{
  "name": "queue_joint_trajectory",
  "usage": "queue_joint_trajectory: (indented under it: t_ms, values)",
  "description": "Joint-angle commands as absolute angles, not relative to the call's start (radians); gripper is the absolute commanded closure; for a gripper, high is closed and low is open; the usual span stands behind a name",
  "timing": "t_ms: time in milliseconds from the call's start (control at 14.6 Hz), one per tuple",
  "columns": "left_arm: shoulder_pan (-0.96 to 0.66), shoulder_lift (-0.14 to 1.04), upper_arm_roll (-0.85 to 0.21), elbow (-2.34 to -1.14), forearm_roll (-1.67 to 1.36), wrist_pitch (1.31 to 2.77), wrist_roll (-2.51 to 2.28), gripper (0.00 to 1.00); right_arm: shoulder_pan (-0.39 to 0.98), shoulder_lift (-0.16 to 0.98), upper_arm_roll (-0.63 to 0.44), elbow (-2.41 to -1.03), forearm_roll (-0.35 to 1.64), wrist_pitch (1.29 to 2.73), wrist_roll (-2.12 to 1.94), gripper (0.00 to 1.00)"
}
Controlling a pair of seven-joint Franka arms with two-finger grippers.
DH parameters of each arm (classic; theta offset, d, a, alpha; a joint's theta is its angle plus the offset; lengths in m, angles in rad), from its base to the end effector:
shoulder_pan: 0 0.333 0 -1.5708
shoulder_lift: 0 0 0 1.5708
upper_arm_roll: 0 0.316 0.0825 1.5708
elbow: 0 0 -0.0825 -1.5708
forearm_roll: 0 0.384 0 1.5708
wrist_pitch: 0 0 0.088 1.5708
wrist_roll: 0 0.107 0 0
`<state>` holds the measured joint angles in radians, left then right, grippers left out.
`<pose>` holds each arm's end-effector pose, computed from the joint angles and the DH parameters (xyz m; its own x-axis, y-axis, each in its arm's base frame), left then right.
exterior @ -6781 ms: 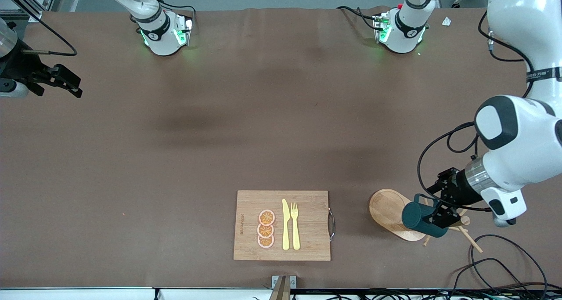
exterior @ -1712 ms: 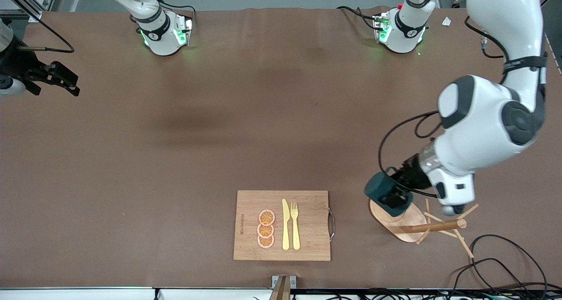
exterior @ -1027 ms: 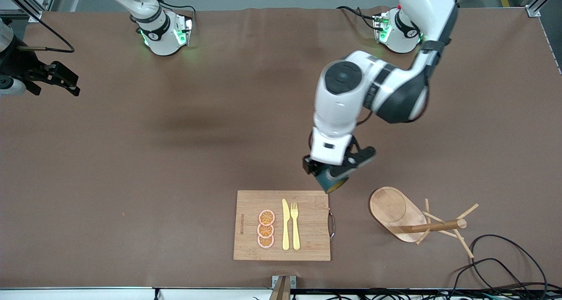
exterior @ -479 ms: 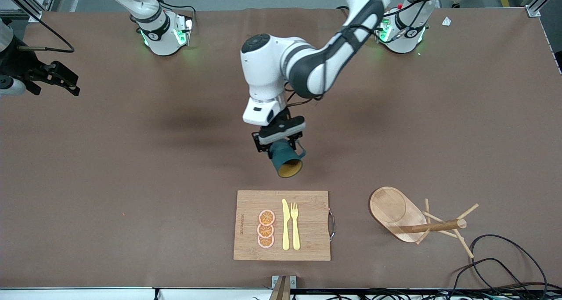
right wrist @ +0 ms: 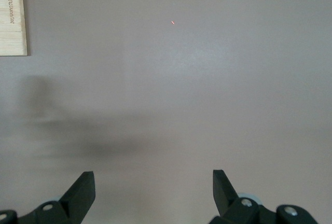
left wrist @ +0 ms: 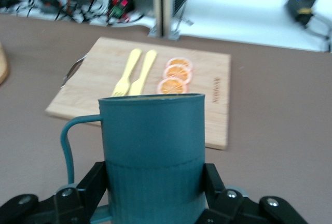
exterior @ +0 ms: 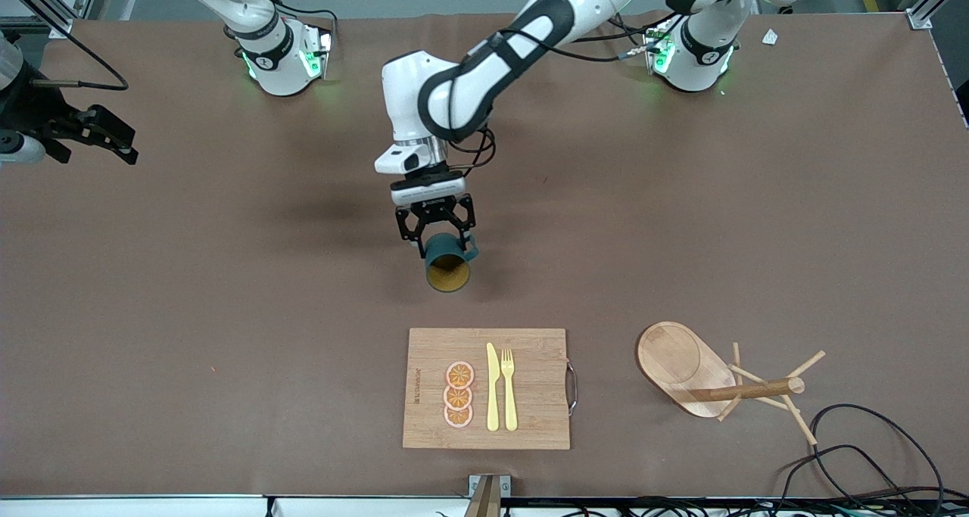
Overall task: Transfer cup from left to right arm and place
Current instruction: 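Carry the teal mug toward the table middle with the left gripper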
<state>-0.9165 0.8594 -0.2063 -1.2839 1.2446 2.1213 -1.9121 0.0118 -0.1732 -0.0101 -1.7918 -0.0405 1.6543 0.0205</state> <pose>0.4058 -0.6478 0.2573 0.6185 0.1177 0.7769 0.1501 -0.9882 0.0302 0.5061 -0.0036 0.6188 0.9992 -0.0153 0.0364 -0.0167 -0.9991 0.0380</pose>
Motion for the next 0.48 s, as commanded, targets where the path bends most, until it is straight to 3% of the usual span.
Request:
queue_joint_trajectory:
  t_ms: [0,411]
  values:
    - [-0.962,0.919,-0.195,-1.269,1.46,2.131,-2.021,0.41,-0.003,-0.187,-0.005,-1.801,-0.025,1.651,0.002,0.0]
    - [-1.012,1.046,-0.195,-1.27,1.84,2.118,-2.252,0.38,-0.002,-0.187,-0.005,-1.802,-0.025,1.649,0.002,0.0]
